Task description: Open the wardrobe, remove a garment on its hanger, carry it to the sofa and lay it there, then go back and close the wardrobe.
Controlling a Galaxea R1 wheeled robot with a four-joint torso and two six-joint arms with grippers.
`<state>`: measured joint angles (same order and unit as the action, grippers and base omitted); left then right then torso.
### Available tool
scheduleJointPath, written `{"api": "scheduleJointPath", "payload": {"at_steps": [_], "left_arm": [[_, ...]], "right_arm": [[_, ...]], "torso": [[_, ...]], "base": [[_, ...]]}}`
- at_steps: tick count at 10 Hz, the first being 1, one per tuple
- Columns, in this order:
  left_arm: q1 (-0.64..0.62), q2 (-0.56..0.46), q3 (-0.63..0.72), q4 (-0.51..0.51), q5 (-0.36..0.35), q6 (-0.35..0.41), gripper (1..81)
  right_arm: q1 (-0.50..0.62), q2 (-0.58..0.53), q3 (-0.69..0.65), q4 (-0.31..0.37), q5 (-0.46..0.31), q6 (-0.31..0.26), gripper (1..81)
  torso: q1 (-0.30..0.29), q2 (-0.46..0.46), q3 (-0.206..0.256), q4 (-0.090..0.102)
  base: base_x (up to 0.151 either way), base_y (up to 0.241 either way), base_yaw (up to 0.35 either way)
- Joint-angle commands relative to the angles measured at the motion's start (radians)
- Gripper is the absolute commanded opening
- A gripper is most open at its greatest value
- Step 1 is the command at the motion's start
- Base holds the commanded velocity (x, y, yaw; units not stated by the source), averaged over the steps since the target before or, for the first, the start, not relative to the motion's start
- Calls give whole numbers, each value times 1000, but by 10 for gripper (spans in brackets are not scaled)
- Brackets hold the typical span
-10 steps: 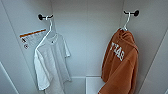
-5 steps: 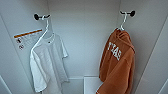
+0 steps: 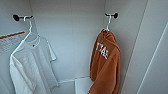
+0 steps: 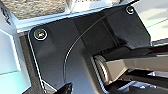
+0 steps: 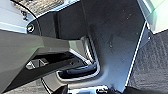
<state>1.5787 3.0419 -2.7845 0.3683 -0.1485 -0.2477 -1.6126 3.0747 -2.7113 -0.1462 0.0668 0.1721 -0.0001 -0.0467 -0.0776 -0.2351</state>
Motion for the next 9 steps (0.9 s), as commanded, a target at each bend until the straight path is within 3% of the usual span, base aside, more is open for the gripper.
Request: {"api": "scheduleJointPath", "payload": {"at_steps": [1, 2, 3, 4, 5, 9], "left_arm": [[-47, -4, -1, 6, 47, 2, 811], [-52, -4, -1, 6, 49, 2, 811], [-59, -6, -1, 6, 49, 2, 811], [-64, -9, 0, 6, 49, 2, 811], [-73, -17, 14, 6, 47, 4, 811], [-173, -198, 315, 4, 58, 2, 811]], "right_arm": [[33, 3, 4, -9, -55, -3, 811], [33, 2, 4, -10, -56, -2, 811], [33, 2, 4, -9, -56, -2, 811], [33, 2, 4, -10, -56, -3, 811], [33, 0, 4, -9, -56, -2, 811], [33, 3, 4, -9, -56, -2, 811]], "torso": [[0, 0, 43, -93], [0, 0, 59, -121], [0, 0, 70, -114], [0, 0, 35, -92], [0, 0, 40, -105], [0, 0, 41, -106]], "base": [[0, 0, 0], [0, 0, 0], [0, 0, 0], [0, 0, 0], [0, 0, 0], [0, 0, 0]]}}
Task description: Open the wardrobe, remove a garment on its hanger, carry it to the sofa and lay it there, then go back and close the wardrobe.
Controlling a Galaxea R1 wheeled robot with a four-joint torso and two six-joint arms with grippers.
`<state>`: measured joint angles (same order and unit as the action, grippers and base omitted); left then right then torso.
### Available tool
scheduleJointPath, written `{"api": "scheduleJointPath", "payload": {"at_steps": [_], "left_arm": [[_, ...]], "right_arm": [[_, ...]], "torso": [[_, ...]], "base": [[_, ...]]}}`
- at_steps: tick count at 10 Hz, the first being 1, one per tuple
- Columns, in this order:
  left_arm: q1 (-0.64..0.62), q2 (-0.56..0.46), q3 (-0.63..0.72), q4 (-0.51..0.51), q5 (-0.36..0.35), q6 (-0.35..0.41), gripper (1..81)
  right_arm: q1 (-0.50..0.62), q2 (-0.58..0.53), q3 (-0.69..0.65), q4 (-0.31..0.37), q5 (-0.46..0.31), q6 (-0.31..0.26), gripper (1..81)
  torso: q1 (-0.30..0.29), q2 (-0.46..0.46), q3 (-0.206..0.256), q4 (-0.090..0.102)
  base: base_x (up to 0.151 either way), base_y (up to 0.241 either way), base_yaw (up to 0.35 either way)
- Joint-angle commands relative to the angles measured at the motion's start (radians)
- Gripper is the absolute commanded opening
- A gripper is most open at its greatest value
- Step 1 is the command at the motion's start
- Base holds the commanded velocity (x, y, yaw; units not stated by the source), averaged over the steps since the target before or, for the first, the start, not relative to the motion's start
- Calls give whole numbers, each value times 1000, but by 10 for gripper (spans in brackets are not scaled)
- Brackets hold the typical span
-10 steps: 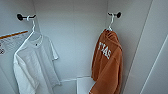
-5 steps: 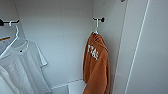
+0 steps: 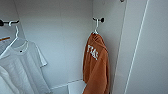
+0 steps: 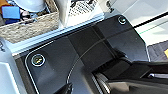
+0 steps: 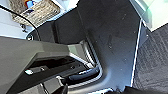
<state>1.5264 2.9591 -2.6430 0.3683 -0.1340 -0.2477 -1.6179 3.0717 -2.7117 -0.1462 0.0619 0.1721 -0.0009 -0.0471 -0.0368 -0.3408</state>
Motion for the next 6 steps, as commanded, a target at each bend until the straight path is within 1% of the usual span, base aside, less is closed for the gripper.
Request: {"api": "scheduleJointPath", "payload": {"at_steps": [1, 3, 4, 6], "left_arm": [[-166, -175, 274, 4, 77, 1, 811], [-258, -250, 424, -2, 155, -1, 811], [-300, -270, 466, -5, 186, -4, 811], [-386, -281, 478, -9, 198, -12, 811]], "right_arm": [[40, 8, 4, -9, -51, -2, 811], [40, 9, 7, -7, -51, 0, 811], [37, 9, 4, -6, -48, 0, 811], [37, 9, 4, -6, -45, 0, 811]], "torso": [[1, 0, 0, 0], [1, 0, 0, 0], [1, 0, 0, 0], [1, 0, 0, 0]], "base": [[0, 0, 0], [0, 0, 0], [0, 0, 0], [0, 0, 0]]}}
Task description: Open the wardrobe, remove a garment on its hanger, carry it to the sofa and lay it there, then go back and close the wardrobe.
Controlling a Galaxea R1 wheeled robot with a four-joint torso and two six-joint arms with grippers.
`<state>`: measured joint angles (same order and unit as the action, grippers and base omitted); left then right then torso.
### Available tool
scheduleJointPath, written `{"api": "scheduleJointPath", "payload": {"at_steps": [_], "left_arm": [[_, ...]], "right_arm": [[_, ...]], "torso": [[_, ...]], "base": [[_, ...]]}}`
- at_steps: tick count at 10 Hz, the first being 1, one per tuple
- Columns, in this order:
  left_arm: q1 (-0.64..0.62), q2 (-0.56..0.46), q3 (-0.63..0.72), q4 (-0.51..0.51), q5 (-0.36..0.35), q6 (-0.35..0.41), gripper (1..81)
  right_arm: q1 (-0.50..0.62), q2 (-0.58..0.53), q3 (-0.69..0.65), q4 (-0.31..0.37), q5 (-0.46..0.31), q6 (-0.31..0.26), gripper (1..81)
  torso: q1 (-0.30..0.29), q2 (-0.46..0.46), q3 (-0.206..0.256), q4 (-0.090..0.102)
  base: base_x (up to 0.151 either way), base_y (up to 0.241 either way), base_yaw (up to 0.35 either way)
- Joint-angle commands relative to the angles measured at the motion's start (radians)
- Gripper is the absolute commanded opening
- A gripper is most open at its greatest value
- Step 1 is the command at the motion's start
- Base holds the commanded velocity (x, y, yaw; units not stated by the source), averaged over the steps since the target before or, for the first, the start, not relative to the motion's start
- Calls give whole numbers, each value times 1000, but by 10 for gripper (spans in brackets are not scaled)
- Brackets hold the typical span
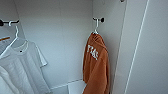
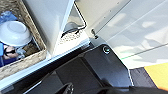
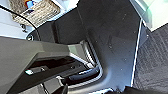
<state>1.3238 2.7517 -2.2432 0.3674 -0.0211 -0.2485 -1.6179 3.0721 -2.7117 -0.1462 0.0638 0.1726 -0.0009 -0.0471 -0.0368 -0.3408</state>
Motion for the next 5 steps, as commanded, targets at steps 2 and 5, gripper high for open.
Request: {"api": "scheduleJointPath", "payload": {"at_steps": [2, 5], "left_arm": [[-267, -122, 183, -12, 141, -18, 811], [-398, -210, 356, -28, 225, -60, 811]], "right_arm": [[35, 6, 4, -6, -45, -1, 811], [40, 6, 4, -6, -47, -1, 811]], "torso": [[1, 0, 0, 0], [1, 0, 0, 0]], "base": [[0, 0, 0], [0, 0, 0]]}}
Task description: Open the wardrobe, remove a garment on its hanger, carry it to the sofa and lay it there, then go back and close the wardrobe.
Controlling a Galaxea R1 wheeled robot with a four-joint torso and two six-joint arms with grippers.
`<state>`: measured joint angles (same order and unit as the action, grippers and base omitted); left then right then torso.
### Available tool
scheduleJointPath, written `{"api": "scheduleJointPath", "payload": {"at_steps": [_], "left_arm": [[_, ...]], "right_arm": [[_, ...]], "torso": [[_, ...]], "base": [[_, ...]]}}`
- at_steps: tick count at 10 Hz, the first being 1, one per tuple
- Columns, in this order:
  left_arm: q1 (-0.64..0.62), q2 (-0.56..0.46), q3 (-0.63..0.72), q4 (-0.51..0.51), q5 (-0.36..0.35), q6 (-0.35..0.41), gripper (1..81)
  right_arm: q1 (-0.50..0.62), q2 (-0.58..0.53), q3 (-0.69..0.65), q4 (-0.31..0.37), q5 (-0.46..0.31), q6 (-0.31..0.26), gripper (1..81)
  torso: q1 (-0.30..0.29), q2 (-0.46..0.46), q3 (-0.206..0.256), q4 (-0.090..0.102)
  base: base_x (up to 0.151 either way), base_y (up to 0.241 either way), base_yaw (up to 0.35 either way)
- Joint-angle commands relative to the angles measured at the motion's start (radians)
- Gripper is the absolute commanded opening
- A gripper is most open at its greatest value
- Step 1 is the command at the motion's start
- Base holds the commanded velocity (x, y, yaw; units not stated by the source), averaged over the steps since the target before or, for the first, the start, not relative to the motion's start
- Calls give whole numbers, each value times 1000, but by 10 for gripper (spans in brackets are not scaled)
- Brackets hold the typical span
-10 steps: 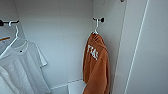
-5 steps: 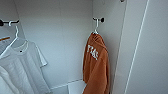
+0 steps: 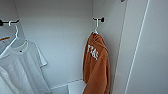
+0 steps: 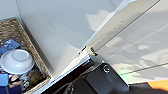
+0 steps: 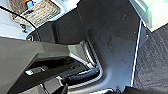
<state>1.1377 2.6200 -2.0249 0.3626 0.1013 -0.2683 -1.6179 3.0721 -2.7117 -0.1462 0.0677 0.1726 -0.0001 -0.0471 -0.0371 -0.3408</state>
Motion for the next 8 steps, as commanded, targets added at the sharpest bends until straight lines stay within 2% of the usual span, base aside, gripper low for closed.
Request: {"api": "scheduleJointPath", "payload": {"at_steps": [1, 4, 5, 8], "left_arm": [[-251, -99, 188, -22, 126, -58, 811], [-377, -128, 274, -24, 210, -112, 811], [-422, -141, 311, -22, 219, -146, 811], [-583, -158, 393, -20, 308, -239, 811]], "right_arm": [[41, 6, 4, -6, -49, -1, 811], [46, 7, 4, -6, -51, -1, 811], [48, 7, 4, -6, -52, -1, 811], [52, 7, 4, -6, -55, 1, 811]], "torso": [[0, 0, 0, 0], [0, 0, 0, 0], [0, 0, 0, 0], [0, 0, 0, 0]], "base": [[0, 0, 0], [0, 0, 0], [0, 0, 0], [0, 0, 0]]}}
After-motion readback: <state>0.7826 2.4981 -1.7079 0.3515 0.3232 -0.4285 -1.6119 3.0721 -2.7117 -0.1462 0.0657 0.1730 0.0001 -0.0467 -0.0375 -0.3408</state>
